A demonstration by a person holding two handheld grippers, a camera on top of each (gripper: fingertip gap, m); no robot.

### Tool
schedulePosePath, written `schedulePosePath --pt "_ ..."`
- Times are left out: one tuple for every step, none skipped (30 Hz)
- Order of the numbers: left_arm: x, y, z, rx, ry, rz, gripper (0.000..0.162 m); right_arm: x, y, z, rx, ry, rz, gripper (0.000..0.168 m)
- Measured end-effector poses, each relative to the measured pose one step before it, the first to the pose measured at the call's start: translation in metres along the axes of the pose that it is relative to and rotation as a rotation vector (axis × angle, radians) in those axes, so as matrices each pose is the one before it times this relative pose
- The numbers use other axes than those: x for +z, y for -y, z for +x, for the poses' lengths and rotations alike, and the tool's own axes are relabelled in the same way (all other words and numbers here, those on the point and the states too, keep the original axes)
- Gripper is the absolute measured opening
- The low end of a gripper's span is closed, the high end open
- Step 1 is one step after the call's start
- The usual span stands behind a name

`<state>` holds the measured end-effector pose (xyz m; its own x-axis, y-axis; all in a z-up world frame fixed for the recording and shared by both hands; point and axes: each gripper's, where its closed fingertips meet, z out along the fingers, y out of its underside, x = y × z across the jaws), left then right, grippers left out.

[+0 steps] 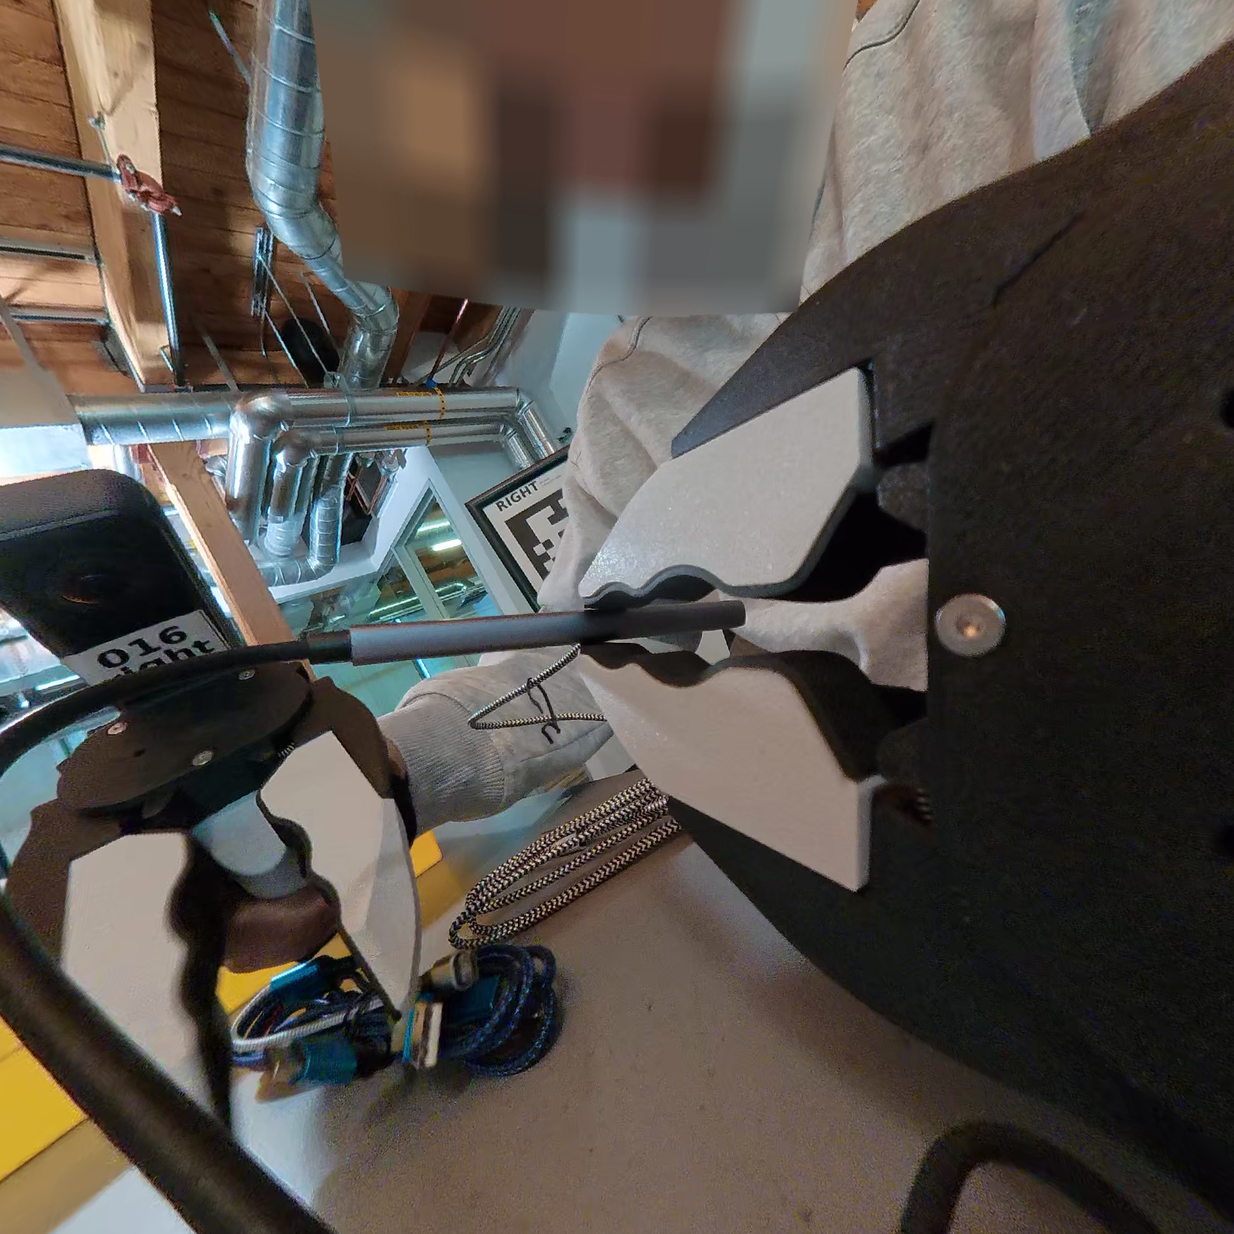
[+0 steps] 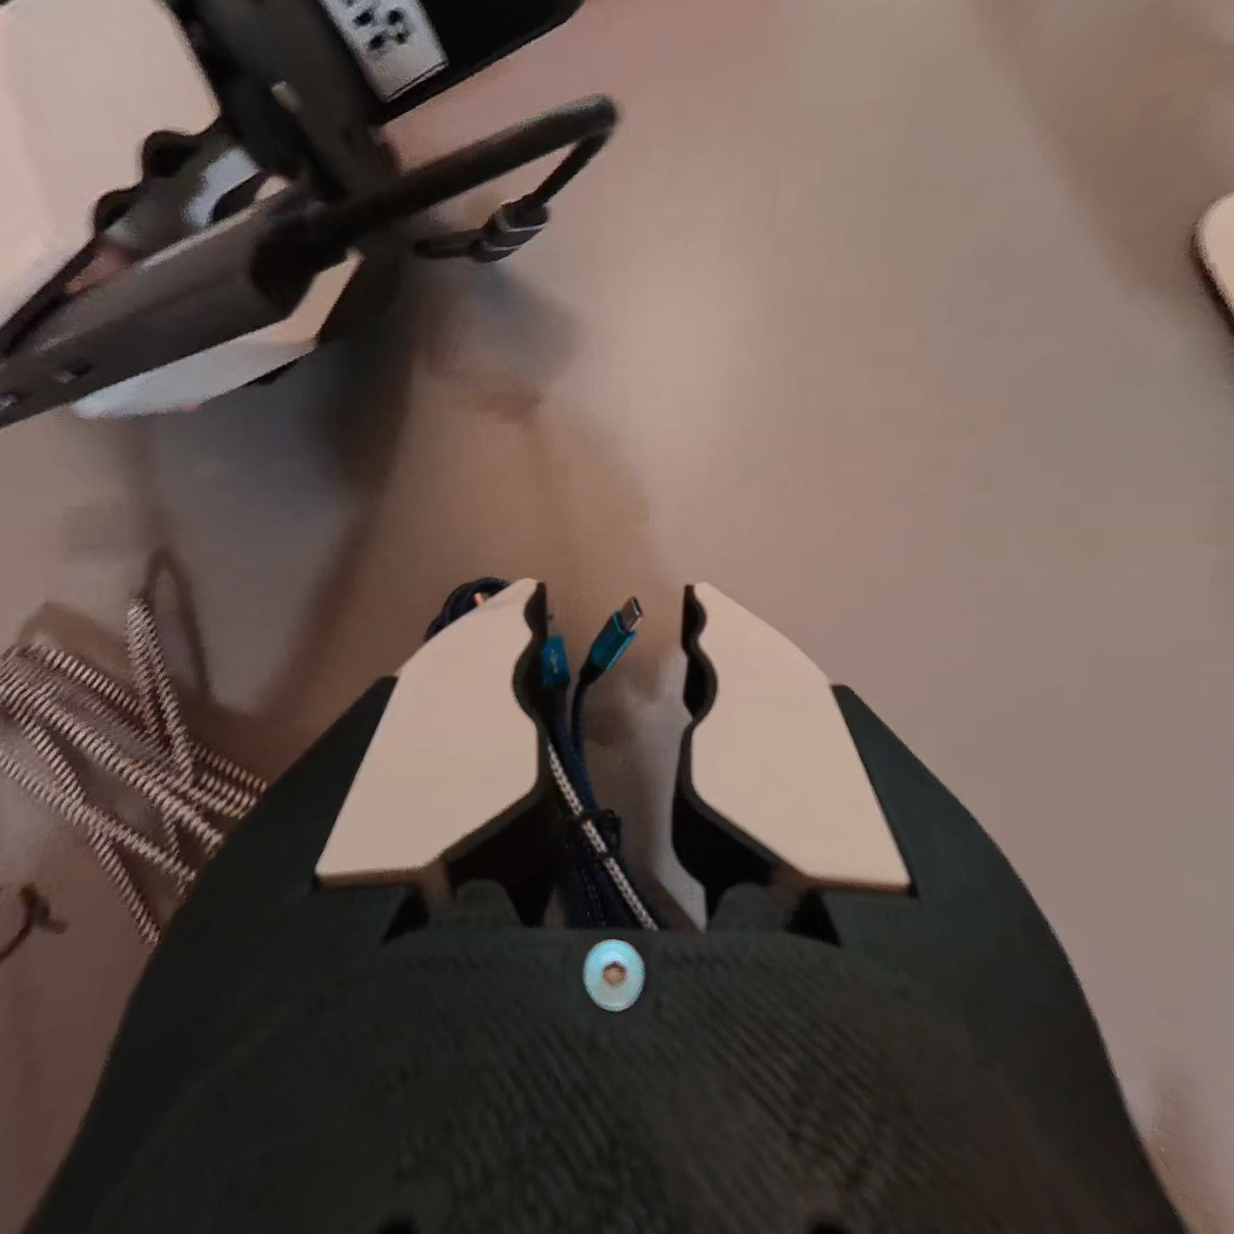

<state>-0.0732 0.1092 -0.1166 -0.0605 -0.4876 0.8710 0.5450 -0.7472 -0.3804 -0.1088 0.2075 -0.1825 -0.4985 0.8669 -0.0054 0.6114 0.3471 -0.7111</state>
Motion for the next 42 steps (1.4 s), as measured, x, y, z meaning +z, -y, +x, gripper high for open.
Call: schedulePosePath --pt "-0.00052 0.00036 0.00067 -0.0009 -0.0042 0.0032 0.007 -0.00111 0.00136 0.00597 0.0237 -0.0553 0.0066 0.040" --pt "-0.00063 0.00043 0.00059 -0.0007 -0.0042 0.0050 0.007 -0.00382 0.00097 0.00587 0.0168 -0.0593 0.0126 0.041" --pt "-0.00061 0.00065 0.00061 -0.0009 -0.0039 0.0053 0.007 -0.00586 0.00103 0.00490 0.0198 -0.0553 0.0206 0.040" --pt "-0.00040 0.00061 0.00048 -0.0008 -0.0038 0.0047 0.007 -0.00680 0.00099 0.00377 0.0345 -0.0469 0.0253 0.038" --pt "-0.00028 0.00061 0.00019 -0.0018 -0.0029 0.0037 0.008 -0.00677 -0.00004 0.00262 0.0510 -0.0366 0.0214 0.037" --pt "-0.00017 0.00038 0.00009 -0.0017 -0.0020 0.0019 0.008 -0.00610 -0.00117 0.00110 0.0560 -0.0255 0.0108 0.035" --pt "0.00001 0.00023 0.00013 -0.0001 -0.0019 0.0011 0.008 -0.00486 -0.00130 -0.00082 0.0496 -0.0133 0.0014 0.036" --pt "0.00007 0.00010 0.00026 0.0006 -0.0016 0.0005 0.008 -0.00339 -0.00060 -0.00263 0.0396 -0.0031 -0.0020 0.038" --pt "-0.00005 -0.00010 0.00042 0.0005 -0.0024 -0.0005 0.008 -0.00148 0.00043 -0.00544 0.0259 0.0117 0.0012 0.043" --pt "-0.00007 -0.00013 0.00061 0.0007 -0.0036 -0.0001 0.008 0.00041 0.00081 -0.00973 0.0076 0.0392 0.0040 0.059" --pt "-0.00038 0.00017 0.00116 0.0003 -0.0077 0.0013 0.008 0.00262 -0.00017 -0.00973 0.0031 0.0381 -0.0052 0.064" --pt "-0.00053 0.00058 0.00133 -0.0017 -0.0090 0.0036 0.008 0.00468 -0.00248 -0.00623 0.0050 0.0178 -0.0251 0.074" --pt "-0.00055 0.00081 0.00073 -0.0022 -0.0067 0.0047 0.008 0.00588 -0.00476 -0.00472 -0.0009 0.0127 -0.0413 0.081" --pt "-0.00028 0.00016 0.00076 -0.0004 -0.0056 0.0007 0.008 0.00642 -0.00620 -0.00306 -0.0039 0.0056 -0.0468 0.087" --pt "0.00027 -0.00072 0.00069 0.0021 -0.0030 -0.0050 0.008 0.00627 -0.00611 -0.00089 -0.0071 -0.0073 -0.0414 0.091" --pt "0.00069 -0.00125 -0.00006 0.0035 0.0020 -0.0082 0.008 0.00569 -0.00539 0.00122 -0.0119 -0.0235 -0.0309 0.090" --pt "0.00089 -0.00148 -0.00066 0.0026 0.0058 -0.0090 0.008 0.00477 -0.00462 0.00337 -0.0146 -0.0402 -0.0237 0.086" --pt "0.00099 -0.00127 -0.00081 0.0015 0.0058 -0.0090 0.008 0.00345 -0.00393 0.00463 -0.0153 -0.0495 -0.0204 0.079" --pt "0.00068 -0.00092 -0.00073 0.0007 0.0045 -0.0066 0.008 0.00209 -0.00242 0.00397 -0.0146 -0.0416 -0.0137 0.073" --pt "0.00028 -0.00034 -0.00034 0.0004 0.0020 -0.0024 0.008 0.00093 -0.00058 0.00218 -0.0112 -0.0235 -0.0034 0.059" --pt "-0.00012 0.00023 -0.00005 0.0000 0.0003 0.0018 0.008 -0.00043 0.00077 0.00218 -0.0144 -0.0153 0.0057 0.052" --pt "-0.00047 0.00068 -0.00018 -0.0002 0.0012 0.0049 0.008 -0.00124 0.00061 0.00167 -0.0315 -0.0040 0.0057 0.045" --pt "-0.00047 0.00086 0.00011 0.0006 -0.0007 0.0055 0.008 -0.00155 -0.00103 0.00135 -0.0454 0.0063 -0.0026 0.044" --pt "-0.00045 0.00069 0.00061 0.0000 -0.0044 0.0046 0.008 -0.00176 -0.00308 0.00185 -0.0513 0.0083 -0.0101 0.043" --pt "-0.00049 0.00066 0.00074 -0.0011 -0.0058 0.0041 0.008 -0.00207 -0.00464 0.00111 -0.0623 0.0165 -0.0122 0.043" --pt "-0.00036 0.00066 0.00064 -0.0006 -0.0046 0.0042 0.008 -0.00274 -0.00592 0.00047 -0.0704 0.0185 -0.0077 0.043" --pt "-0.00033 0.00050 0.00020 -0.0003 -0.0015 0.0034 0.008 -0.00376 -0.00604 -0.00028 -0.0672 0.0196 0.0025 0.043" --pt "-0.00018 0.00015 -0.00020 -0.0004 0.0010 0.0014 0.008 -0.00510 -0.00574 -0.00108 -0.0532 0.0225 0.0114 0.043" --pt "0.00010 -0.00026 -0.00018 0.0005 0.0016 -0.0015 0.008 -0.00637 -0.00587 -0.00038 -0.0304 0.0178 0.0067 0.043" --pt "0.00034 -0.00047 -0.00018 0.0004 0.0013 -0.0032 0.008 -0.00676 -0.00673 -0.00155 -0.0106 0.0268 -0.0045 0.043" --pt "0.00032 -0.00049 -0.00024 0.0001 0.0013 -0.0030 0.008 -0.00635 -0.00696 -0.00441 0.0028 0.0469 -0.0083 0.044" --pt "0.00019 -0.00031 -0.00020 0.0002 0.0014 -0.0019 0.008 -0.00582 -0.00705 -0.00443 0.0155 0.0423 -0.0097 0.045" --pt "0.00002 0.00003 -0.00022 0.0002 0.0011 -0.0003 0.008 -0.00532 -0.00718 -0.00254 0.0221 0.0246 -0.0125 0.047" --pt "-0.00013 0.00021 0.00007 0.0000 -0.0007 0.0016 0.008 -0.00506 -0.00646 -0.00249 0.0207 0.0201 -0.0080 0.050" --pt "-0.00021 0.00031 0.00011 -0.0005 -0.0013 0.0022 0.008 -0.00478 -0.00473 -0.00255 0.0214 0.0182 0.0015 0.056" --pt "-0.00018 0.00015 0.00003 -0.0008 -0.0006 0.0014 0.008 -0.00475 -0.00367 -0.00093 0.0266 0.0078 0.0037 0.062" --pt "-0.00007 0.00005 0.00007 0.0004 0.0003 0.0003 0.008 -0.00448 -0.00284 0.00192 0.0334 -0.0077 0.0017 0.070" --pt "0.00009 -0.00007 -0.00015 0.0009 0.0012 -0.0004 0.008 -0.00380 -0.00102 0.00372 0.0408 -0.0163 0.0070 0.075" --pt "0.00001 -0.00016 -0.00017 -0.0002 0.0007 -0.0005 0.008 -0.00277 0.00197 0.00319 0.0505 -0.0126 0.0201 0.076" --pt "0.00002 0.00004 -0.00005 -0.0003 0.0001 -0.0003 0.008 -0.00156 0.00511 0.00117 0.0590 -0.0059 0.0357 0.076" --pt "-0.00005 0.00013 -0.00014 -0.0002 0.0002 0.0003 0.008 -0.00028 0.00754 -0.00015 0.0638 -0.0082 0.0490 0.077" --pt "-0.00011 0.00023 -0.00007 -0.0004 0.0003 0.0012 0.008 0.00066 0.00836 0.00034 0.0667 -0.0232 0.0566 0.076"
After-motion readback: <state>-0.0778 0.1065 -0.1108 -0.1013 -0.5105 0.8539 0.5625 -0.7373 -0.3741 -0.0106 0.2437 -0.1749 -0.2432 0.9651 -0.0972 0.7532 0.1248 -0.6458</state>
